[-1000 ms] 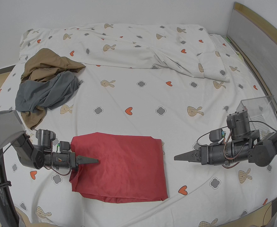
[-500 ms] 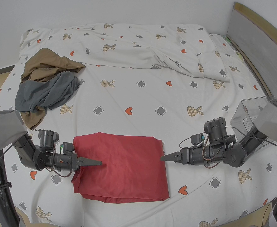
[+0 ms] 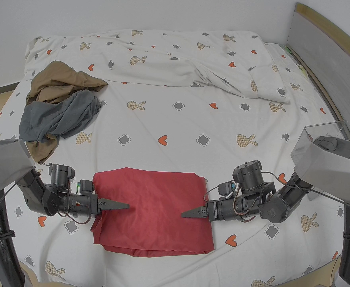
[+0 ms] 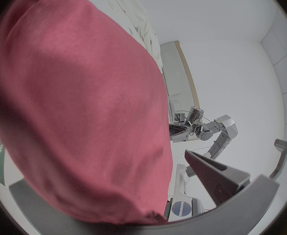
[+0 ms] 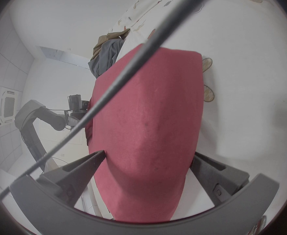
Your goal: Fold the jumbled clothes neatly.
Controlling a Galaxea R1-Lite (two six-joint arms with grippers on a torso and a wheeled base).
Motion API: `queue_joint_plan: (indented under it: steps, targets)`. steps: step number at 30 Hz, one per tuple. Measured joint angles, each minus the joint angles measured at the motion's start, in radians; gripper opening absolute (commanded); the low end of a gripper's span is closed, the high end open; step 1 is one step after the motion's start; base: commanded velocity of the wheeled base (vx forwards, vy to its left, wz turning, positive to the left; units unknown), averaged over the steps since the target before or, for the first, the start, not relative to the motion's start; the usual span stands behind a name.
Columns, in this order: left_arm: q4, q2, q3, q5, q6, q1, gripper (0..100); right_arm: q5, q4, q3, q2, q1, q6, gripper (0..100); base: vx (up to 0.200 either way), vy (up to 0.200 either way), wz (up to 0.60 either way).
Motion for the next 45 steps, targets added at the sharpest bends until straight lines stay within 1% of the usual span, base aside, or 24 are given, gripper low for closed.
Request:
queue_joint_plan:
  steps: [9,12,16,19,24,31,45]
  targets:
    - [-0.047,0.027,-0.027,0.0,-0.04,-0.03,100,0.01,-0.007,-0.042,0.044,0.007,-0.011,100,0.0,0.0,0.0]
    - [-0.053,0.036,-0.029,0.0,-0.045,-0.044,100,0.055,-0.03,-0.045,0.054,0.011,-0.012,100,0.0,0.0,0.0]
    - [-0.061,0.044,-0.027,0.0,-0.052,-0.056,100,0.151,-0.084,-0.037,0.061,0.009,-0.012,100,0.0,0.0,0.0]
    - [-0.067,0.049,-0.027,0.0,-0.06,-0.061,100,0.187,-0.115,-0.029,0.064,0.004,-0.012,100,0.0,0.0,0.0]
    - [-0.081,0.064,-0.042,-0.001,-0.067,-0.067,100,0.187,-0.12,-0.034,0.073,0.008,-0.013,100,0.0,0.0,0.0]
    - [-0.09,0.099,-0.09,0.0,-0.077,-0.101,100,0.183,-0.12,-0.063,0.094,0.022,-0.011,100,0.0,0.0,0.0]
    - [-0.086,0.116,-0.105,0.0,-0.08,-0.127,100,0.188,-0.122,-0.083,0.103,0.037,0.0,100,0.0,0.0,0.0]
